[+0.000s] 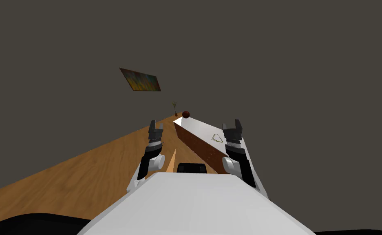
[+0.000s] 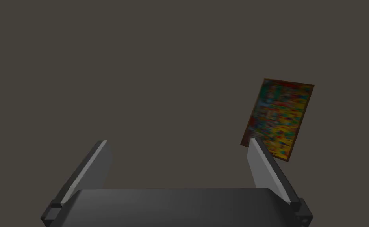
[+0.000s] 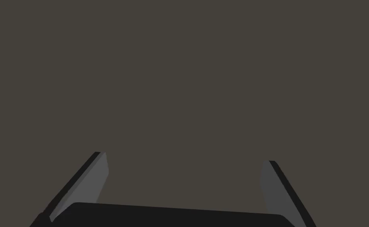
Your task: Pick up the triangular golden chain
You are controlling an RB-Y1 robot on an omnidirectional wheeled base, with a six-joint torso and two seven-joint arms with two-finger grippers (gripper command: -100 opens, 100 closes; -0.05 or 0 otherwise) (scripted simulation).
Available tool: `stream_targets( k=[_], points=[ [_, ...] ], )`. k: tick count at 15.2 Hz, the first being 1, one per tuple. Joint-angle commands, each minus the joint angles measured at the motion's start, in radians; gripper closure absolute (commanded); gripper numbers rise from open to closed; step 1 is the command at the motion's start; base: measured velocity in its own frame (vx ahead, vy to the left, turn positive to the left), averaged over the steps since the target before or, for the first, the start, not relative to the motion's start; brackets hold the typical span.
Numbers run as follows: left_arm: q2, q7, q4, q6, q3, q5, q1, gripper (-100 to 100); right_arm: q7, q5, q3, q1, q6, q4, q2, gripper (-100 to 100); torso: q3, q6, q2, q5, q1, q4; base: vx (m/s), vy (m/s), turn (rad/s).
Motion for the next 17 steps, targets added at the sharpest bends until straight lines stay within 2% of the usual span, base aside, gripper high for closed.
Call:
stream_targets(
  k=[1, 2, 3, 4, 5, 6, 7, 8, 9, 10, 11, 12, 13, 14, 15, 16, 17],
  points=[
    [0.0, 0.0, 0.0, 0.0, 0.0, 0.0, 0.0, 0, 0.006, 0.004, 0.001, 0.003, -0.002, 0.013, -0.049, -100, 0.0, 0.0, 0.0, 0.0, 0.0, 0.0, 0.001, 0.01, 0.042],
    [0.0, 0.0, 0.0, 0.0, 0.0, 0.0, 0.0, 0, 0.006, 0.004, 0.001, 0.003, -0.002, 0.013, -0.049, -100, 0.0, 0.0, 0.0, 0.0, 0.0, 0.0, 0.0, 0.014, 0.045],
    [0.0, 0.0, 0.0, 0.0, 0.0, 0.0, 0.0, 0, 0.012, 0.009, 0.003, 0.007, -0.004, 0.026, -0.085, -100, 0.0, 0.0, 0.0, 0.0, 0.0, 0.0, -0.002, 0.022, 0.053],
    [0.0, 0.0, 0.0, 0.0, 0.0, 0.0, 0.0, 0, 0.012, 0.009, 0.003, 0.007, -0.004, 0.026, -0.085, -100, 0.0, 0.0, 0.0, 0.0, 0.001, 0.0, 0.001, 0.022, 0.039],
    [0.0, 0.0, 0.0, 0.0, 0.0, 0.0, 0.0, 0, 0.019, 0.015, 0.005, 0.011, -0.007, 0.043, -0.121, -100, 0.0, 0.0, 0.0, 0.0, 0.001, 0.0, 0.006, 0.025, 0.059],
    [0.0, 0.0, 0.0, 0.0, 0.0, 0.0, 0.0, 0, 0.019, 0.015, 0.005, 0.011, -0.007, 0.043, -0.123, -100, 0.0, 0.0, 0.0, 0.0, 0.001, 0.0, 0.007, 0.026, 0.051],
    [0.0, 0.0, 0.0, 0.0, 0.0, 0.0, 0.0, 0, 0.029, 0.022, 0.007, 0.017, -0.01, 0.063, -0.159, -100, 0.0, 0.0, 0.0, 0.0, 0.001, 0.0, 0.001, 0.033, 0.069],
    [0.0, 0.0, 0.0, 0.0, 0.0, 0.0, 0.0, 0, 0.029, 0.022, 0.007, 0.017, -0.01, 0.063, -0.162, -100, 0.0, 0.0, 0.0, 0.0, 0.002, 0.0, 0.0, 0.034, 0.07],
    [0.0, 0.0, 0.0, 0.0, 0.0, 0.0, 0.0, 0, 0.039, 0.03, 0.009, 0.023, -0.015, 0.087, -0.195, -100, 0.0, 0.0, 0.0, 0.0, 0.002, 0.0, 0.005, 0.041, 0.107],
    [0.0, 0.0, 0.0, 0.0, 0.0, 0.0, 0.0, 0, 0.039, 0.03, 0.009, 0.023, -0.015, 0.087, -0.201, -100, 0.0, 0.0, 0.0, 0.0, 0.002, 0.0, 0.005, 0.041, 0.09],
    [0.0, 0.0, 0.0, 0.0, 0.0, 0.0, 0.0, 0, 0.052, 0.039, 0.011, 0.031, -0.019, 0.113, -0.234, -100, 0.0, 0.0, 0.0, 0.001, 0.003, 0.0, 0.006, 0.043, 0.105],
    [0.0, 0.0, 0.0, 0.0, 0.0, 0.0, 0.0, 0, 0.052, 0.039, 0.011, 0.031, -0.019, 0.113, -0.24, -100, 0.0, 0.0, 0.0, 0.001, 0.003, 0.0, 0.004, 0.04, 0.076],
    [0.0, 0.0, 0.0, 0.0, 0.0, 0.0, 0.0, 0, 0.065, 0.049, 0.014, 0.039, -0.024, 0.142, -0.272, -100, 0.0, 0.0, 0.0, 0.001, 0.003, 0.0, 0.003, 0.05, 0.108],
    [0.0, 0.0, 0.0, 0.0, 0.0, 0.0, 0.0, 0, 0.065, 0.049, 0.014, 0.039, -0.024, 0.142, -0.279, -100, 0.0, 0.0, 0.0, 0.001, 0.003, 0.0, 0.009, 0.054, 0.098],
    [0.0, 0.0, 0.0, 0.0, 0.0, 0.0, 0.0, 0, 0.079, 0.06, 0.017, 0.049, -0.03, 0.173, -0.311, -100, 0.0, 0.0, 0.0, 0.001, 0.003, 0.0, 0.013, 0.061, 0.133],
    [0.0, 0.0, 0.0, 0.0, 0.0, 0.0, 0.0, 0, 0.079, 0.06, 0.017, 0.049, -0.03, 0.173, -0.319, -100, 0.0, 0.0, -0.001, 0.001, 0.004, 0.0, 0.012, 0.056, 0.104],
    [0.0, 0.0, 0.0, 0.0, 0.0, 0.0, 0.0, 0, 0.094, 0.072, 0.02, 0.059, -0.036, 0.206, -0.356, -100, 0.0, 0.0, -0.001, 0.001, 0.004, 0.0, 0.007, 0.064, 0.11]
  ],
)
